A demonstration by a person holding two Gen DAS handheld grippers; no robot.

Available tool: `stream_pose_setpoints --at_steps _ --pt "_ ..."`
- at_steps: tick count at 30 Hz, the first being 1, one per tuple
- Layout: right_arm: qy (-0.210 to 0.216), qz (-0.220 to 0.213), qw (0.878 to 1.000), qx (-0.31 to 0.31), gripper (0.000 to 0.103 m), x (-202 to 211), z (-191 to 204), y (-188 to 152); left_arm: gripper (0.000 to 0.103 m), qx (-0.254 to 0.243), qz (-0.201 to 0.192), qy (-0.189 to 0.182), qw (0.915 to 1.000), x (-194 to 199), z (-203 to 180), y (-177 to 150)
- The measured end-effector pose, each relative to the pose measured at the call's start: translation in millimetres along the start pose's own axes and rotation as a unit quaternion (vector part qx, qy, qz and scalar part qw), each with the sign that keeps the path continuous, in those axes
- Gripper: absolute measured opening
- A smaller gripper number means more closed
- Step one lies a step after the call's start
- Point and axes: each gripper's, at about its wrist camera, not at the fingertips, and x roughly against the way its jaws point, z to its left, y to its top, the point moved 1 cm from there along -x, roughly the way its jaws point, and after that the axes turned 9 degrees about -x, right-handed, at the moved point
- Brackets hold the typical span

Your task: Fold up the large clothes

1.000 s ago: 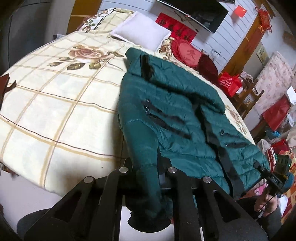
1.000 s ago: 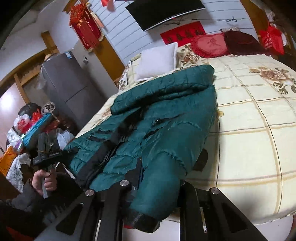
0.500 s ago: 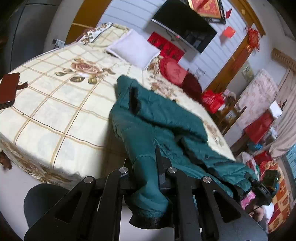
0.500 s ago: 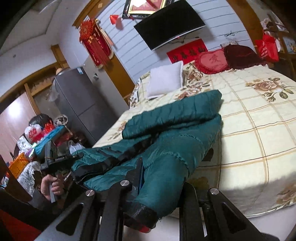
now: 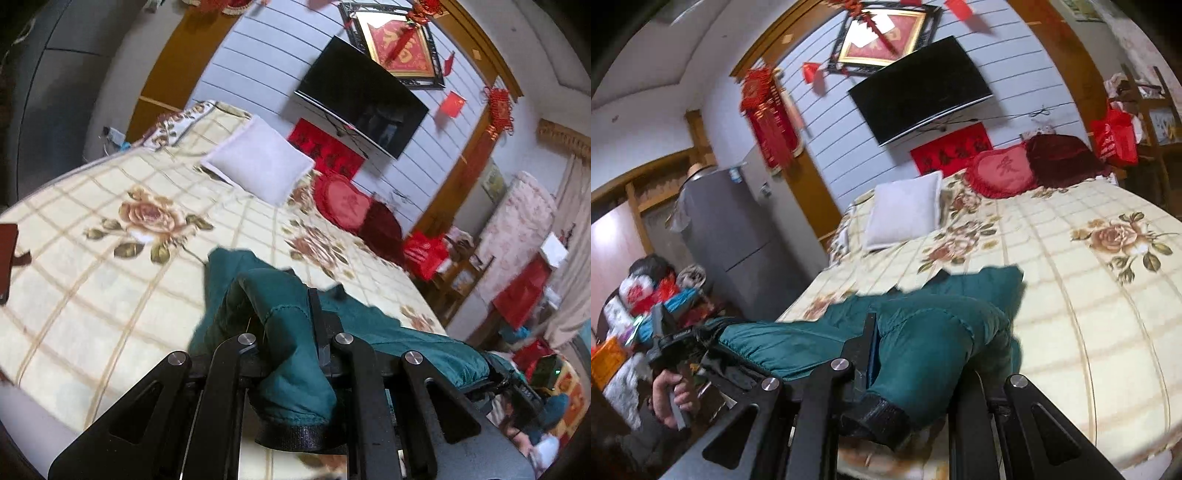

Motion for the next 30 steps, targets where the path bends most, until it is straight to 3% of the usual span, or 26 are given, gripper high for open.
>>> stream_pose_setpoints --at_steps 7,12,18,22,30 --pt "-0.066 -0.007 0.998 0.007 0.015 -80.3 -17.1 34.7 0.010 0.009 0.015 0.062 0.9979 -80.1 13.5 12.6" --pt "-0.097 -0.006 0.995 -0.001 0.015 -139.3 -33.5 50.6 0.010 0.015 0.045 0.083 0.9954 -145.2 28.0 21.1" --pt "-0.130 0.011 0.991 -0.036 0.015 -207.7 -72.2 65.0 0.010 0.008 0.049 0.117 0.9919 -205.6 36.2 14.9" --pt "-0.148 0.029 0.988 -0.043 0.014 -248.6 -92.3 65.3 0.011 0.030 0.060 0.127 0.9897 -235.3 52.0 1.1" --pt "-0.162 0.069 0.984 -0.041 0.015 -297.0 -124.6 52.8 0.015 0.021 0.099 0.146 0.9840 -275.5 57.3 -11.9"
